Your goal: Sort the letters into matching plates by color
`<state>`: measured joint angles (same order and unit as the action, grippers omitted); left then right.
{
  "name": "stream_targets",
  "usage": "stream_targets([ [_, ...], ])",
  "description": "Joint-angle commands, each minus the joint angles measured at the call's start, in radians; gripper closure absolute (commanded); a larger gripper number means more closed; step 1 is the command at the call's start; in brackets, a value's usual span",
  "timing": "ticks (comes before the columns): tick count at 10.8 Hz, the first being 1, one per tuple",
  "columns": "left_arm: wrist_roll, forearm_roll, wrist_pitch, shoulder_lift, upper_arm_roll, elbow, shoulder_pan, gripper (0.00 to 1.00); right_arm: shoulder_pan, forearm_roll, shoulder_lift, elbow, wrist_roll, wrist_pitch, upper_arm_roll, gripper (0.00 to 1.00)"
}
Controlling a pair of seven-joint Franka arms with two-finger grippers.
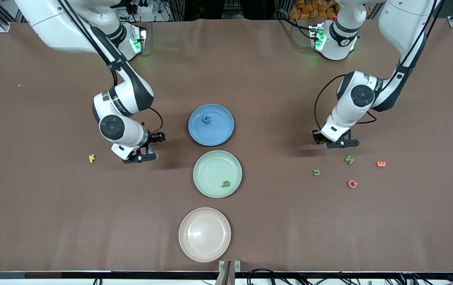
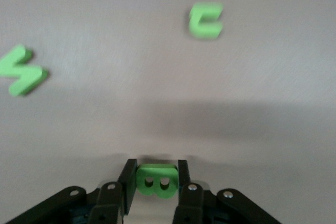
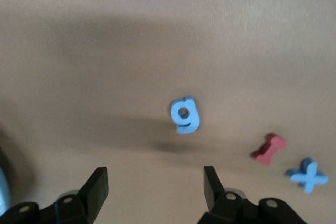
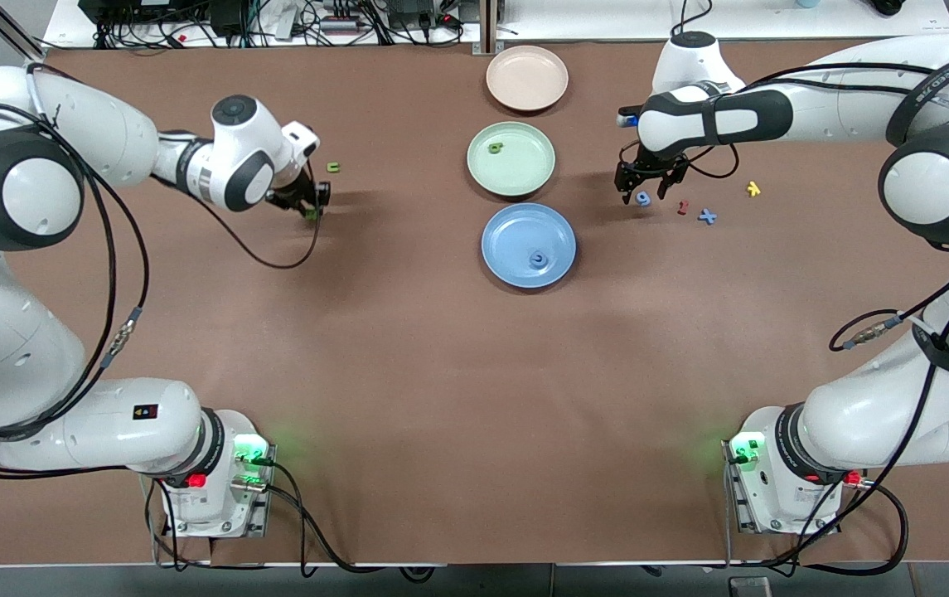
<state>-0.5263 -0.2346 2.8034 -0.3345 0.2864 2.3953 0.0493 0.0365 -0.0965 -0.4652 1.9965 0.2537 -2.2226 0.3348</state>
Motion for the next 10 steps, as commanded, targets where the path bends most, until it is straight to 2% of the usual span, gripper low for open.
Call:
stream_targets([
  [1, -0.209, -0.023, -0.004, -0.021, 0.023, -0.115, -0.029, 1.00, -0.026, -0.122, -0.019, 0.002, -0.114, -0.061, 0.013, 0.18],
  [3, -0.372, -0.015, -0.004, -0.066, 0.023, -0.236, -0.069, 1.00, -0.026, -0.207, -0.026, 0.002, -0.140, -0.091, 0.012, 0.21],
  [4, -0.446, -0.015, -0.004, -0.092, 0.023, -0.293, -0.097, 1.00, -0.029, -0.222, -0.032, 0.002, -0.142, -0.109, 0.012, 0.24],
  [6, -0.562, -0.014, -0.004, -0.141, 0.023, -0.372, -0.158, 1.00, -0.029, -0.223, -0.058, -0.001, -0.142, -0.140, 0.010, 0.33],
  [9, -0.681, -0.017, -0.002, -0.236, 0.020, -0.519, -0.238, 1.00, -0.027, -0.224, -0.084, 0.002, -0.139, -0.172, 0.009, 0.42],
  [10, -0.707, -0.017, -0.002, -0.282, 0.020, -0.583, -0.255, 1.00, -0.027, -0.224, -0.090, 0.004, -0.139, -0.172, 0.004, 0.42],
])
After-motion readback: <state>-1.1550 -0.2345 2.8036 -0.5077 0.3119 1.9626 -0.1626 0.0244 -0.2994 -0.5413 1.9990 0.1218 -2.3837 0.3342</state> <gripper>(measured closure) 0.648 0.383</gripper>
